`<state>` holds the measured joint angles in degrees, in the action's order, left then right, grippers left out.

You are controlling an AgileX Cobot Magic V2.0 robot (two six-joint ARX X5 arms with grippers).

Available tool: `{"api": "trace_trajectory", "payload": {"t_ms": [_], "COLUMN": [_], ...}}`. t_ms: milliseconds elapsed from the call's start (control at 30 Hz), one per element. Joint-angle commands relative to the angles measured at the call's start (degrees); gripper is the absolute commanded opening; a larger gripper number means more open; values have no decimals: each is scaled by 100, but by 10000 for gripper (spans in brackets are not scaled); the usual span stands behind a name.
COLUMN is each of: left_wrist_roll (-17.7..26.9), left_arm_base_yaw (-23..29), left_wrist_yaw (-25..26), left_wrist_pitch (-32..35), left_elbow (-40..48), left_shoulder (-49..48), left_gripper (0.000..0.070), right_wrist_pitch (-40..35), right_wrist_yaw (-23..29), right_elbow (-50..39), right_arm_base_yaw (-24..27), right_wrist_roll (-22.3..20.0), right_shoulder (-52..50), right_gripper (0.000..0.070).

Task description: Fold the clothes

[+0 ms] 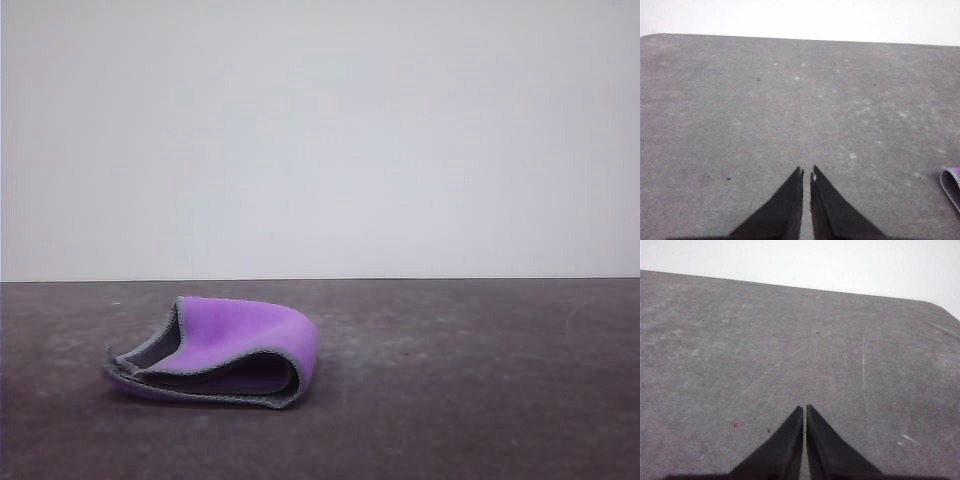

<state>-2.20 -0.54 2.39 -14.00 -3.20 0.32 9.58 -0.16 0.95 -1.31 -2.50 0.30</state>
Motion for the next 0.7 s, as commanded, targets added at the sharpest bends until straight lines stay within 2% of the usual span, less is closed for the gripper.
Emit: {"api": "trace_trajectory", "payload": {"t_ms": [0,667], "left_wrist_roll": [-4,-4], "left_arm_base_yaw": [4,4], "left_wrist_yaw": [0,0], "left_wrist_pitch": [-120,-120], "left_elbow": [68,68], "left_shoulder": [-4,-4], "left_gripper": [16,16], "right_wrist_pitch": [-74,-74], "right_wrist_yaw": [22,22], "right_elbow": [-28,-28], "right_arm_base_yaw": [10,10], "right_wrist_roll": [101,101], "right_shoulder": [-9,-9], "right_gripper": [7,7]}}
